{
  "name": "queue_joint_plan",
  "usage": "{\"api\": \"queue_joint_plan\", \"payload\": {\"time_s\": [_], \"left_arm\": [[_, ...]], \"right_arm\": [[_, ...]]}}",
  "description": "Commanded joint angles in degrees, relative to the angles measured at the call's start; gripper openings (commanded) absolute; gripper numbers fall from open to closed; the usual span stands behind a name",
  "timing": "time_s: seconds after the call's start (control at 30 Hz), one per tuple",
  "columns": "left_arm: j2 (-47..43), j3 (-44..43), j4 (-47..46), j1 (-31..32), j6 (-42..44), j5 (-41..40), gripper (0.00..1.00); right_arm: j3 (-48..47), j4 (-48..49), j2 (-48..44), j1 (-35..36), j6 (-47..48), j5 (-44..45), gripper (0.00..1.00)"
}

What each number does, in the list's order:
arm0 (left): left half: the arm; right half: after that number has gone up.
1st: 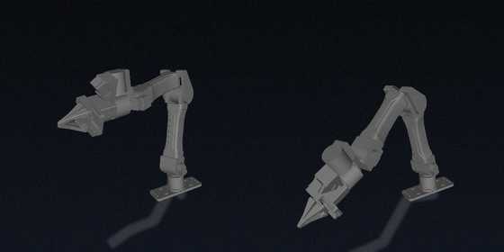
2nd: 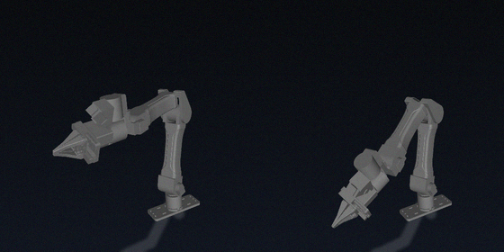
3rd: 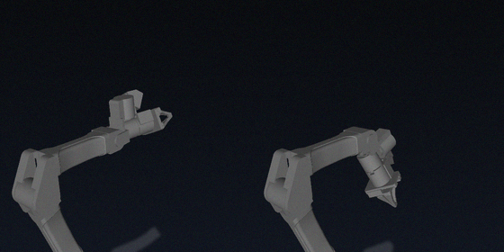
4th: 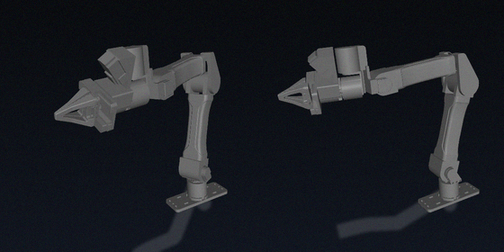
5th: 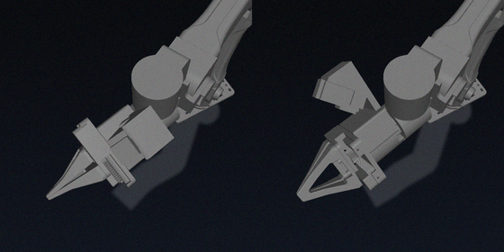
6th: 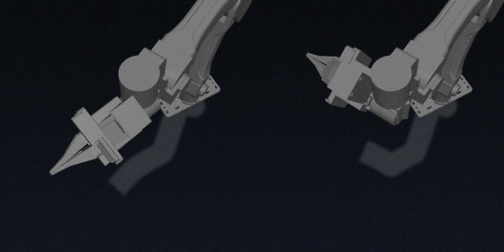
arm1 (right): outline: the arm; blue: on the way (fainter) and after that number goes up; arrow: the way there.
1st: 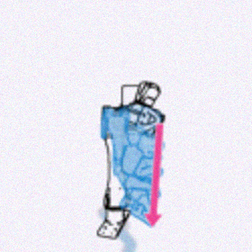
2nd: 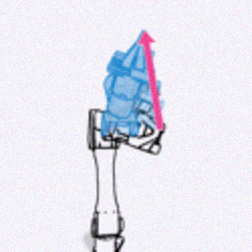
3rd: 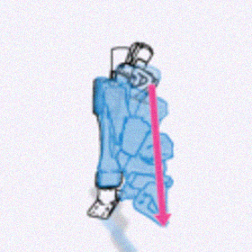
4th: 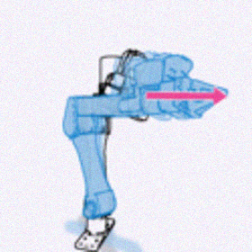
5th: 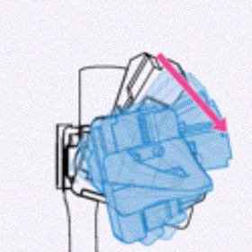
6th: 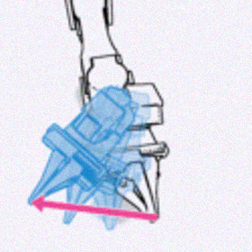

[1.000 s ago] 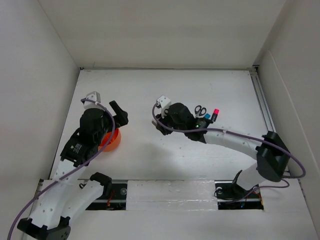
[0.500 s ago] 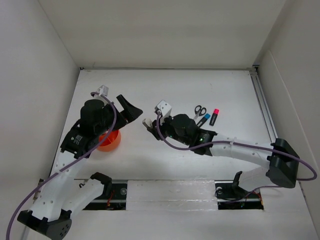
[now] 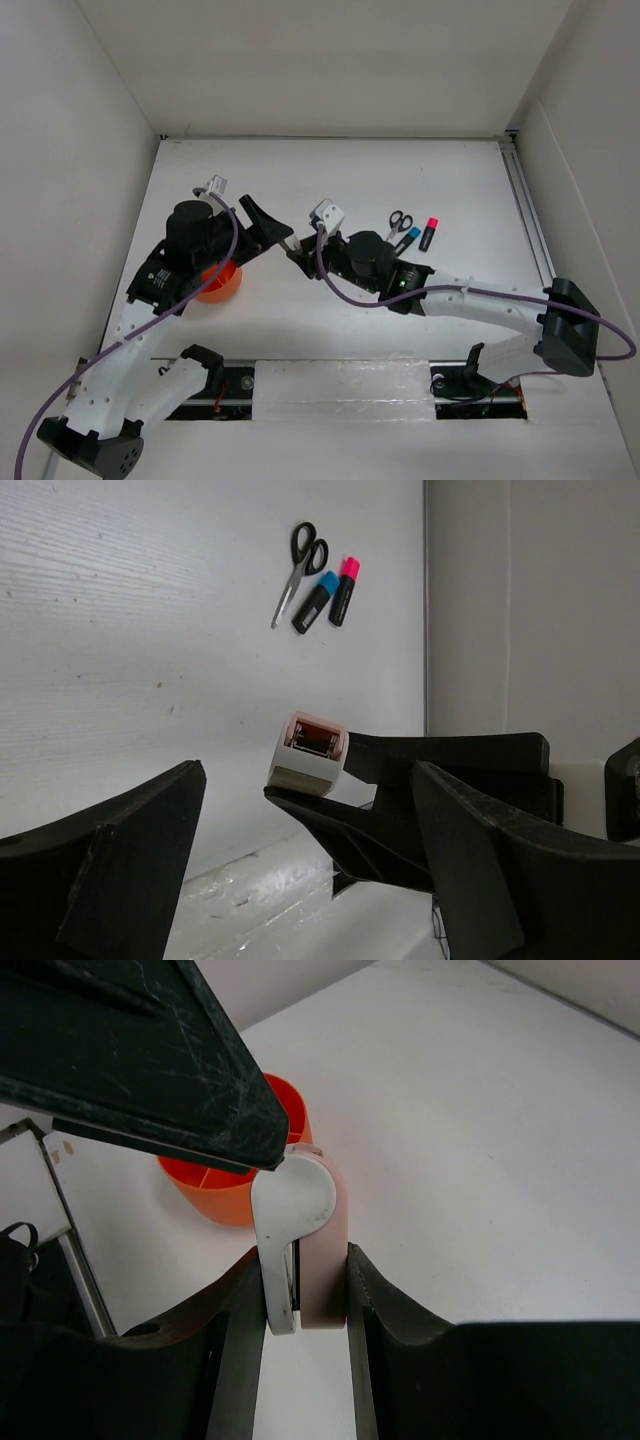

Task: Sort the stationery into containers
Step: Pick up the stapler from the center of the board.

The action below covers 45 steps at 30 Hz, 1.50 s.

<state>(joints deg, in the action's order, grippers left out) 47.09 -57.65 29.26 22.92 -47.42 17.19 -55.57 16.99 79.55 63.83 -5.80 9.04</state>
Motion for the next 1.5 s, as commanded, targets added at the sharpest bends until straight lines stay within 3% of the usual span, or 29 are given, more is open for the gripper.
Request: {"api": "queue_joint_plan", "payload": {"time_s": [0.0,0.27,0.4,0.53,0.57,0.7,0.93,0.97,1.0,1.03,1.2,1.27,1.47], "left_arm": [[-0.8,0.0,-2.8,0.3,-0.4,1.5,0.79],[-0.2,1.7,-3.3,0.3,-0.4,1.0,0.6],[1.2,2.2,-4.5,0.3,-0.4,0.5,0.58],[1.7,2.7,-4.5,0.3,0.1,1.1,0.47],[1.7,2.7,-4.5,0.3,0.1,1.1,0.38],[1.7,2.1,-4.5,0.3,0.7,1.1,0.24],[0.6,1.6,-4.5,0.3,0.7,3.3,0.16],[0.6,1.6,-4.5,0.3,0.7,3.8,0.13],[0.6,1.6,-5.0,0.3,0.7,4.8,0.02],[0.6,1.6,-5.0,0.3,1.2,4.8,0.0],[0.6,1.6,-8.4,0.3,3.1,10.7,0.0],[0.1,1.6,-9.2,0.3,3.8,14.3,0.0],[0.1,0.5,-8.5,0.3,8.5,16.2,0.04]], "right_arm": [[-3.3,6.2,-1.3,0.5,0.0,0.2,0.0],[-3.3,7.4,-0.8,1.6,-0.5,-0.4,0.0],[-3.3,7.4,-0.8,1.6,-0.5,-2.8,0.0],[-3.8,8.0,-0.3,2.1,-0.5,-2.8,0.0],[-3.8,8.0,-0.3,2.1,-0.5,-2.8,0.0],[-3.8,8.0,0.3,2.1,-0.5,-2.2,0.0],[-4.9,8.0,1.9,2.1,-0.5,-1.1,0.0],[-4.9,8.0,2.4,2.1,-0.5,-1.1,0.0],[-5.4,8.0,2.5,2.1,0.0,-0.5,0.0],[-5.9,8.0,2.5,2.1,0.0,-0.5,0.0],[-6.5,8.0,3.6,2.1,3.6,-3.9,0.0],[-6.5,8.0,3.6,1.5,5.1,-10.1,0.0],[-6.0,6.9,1.8,-0.8,6.2,-13.3,0.0]]}}
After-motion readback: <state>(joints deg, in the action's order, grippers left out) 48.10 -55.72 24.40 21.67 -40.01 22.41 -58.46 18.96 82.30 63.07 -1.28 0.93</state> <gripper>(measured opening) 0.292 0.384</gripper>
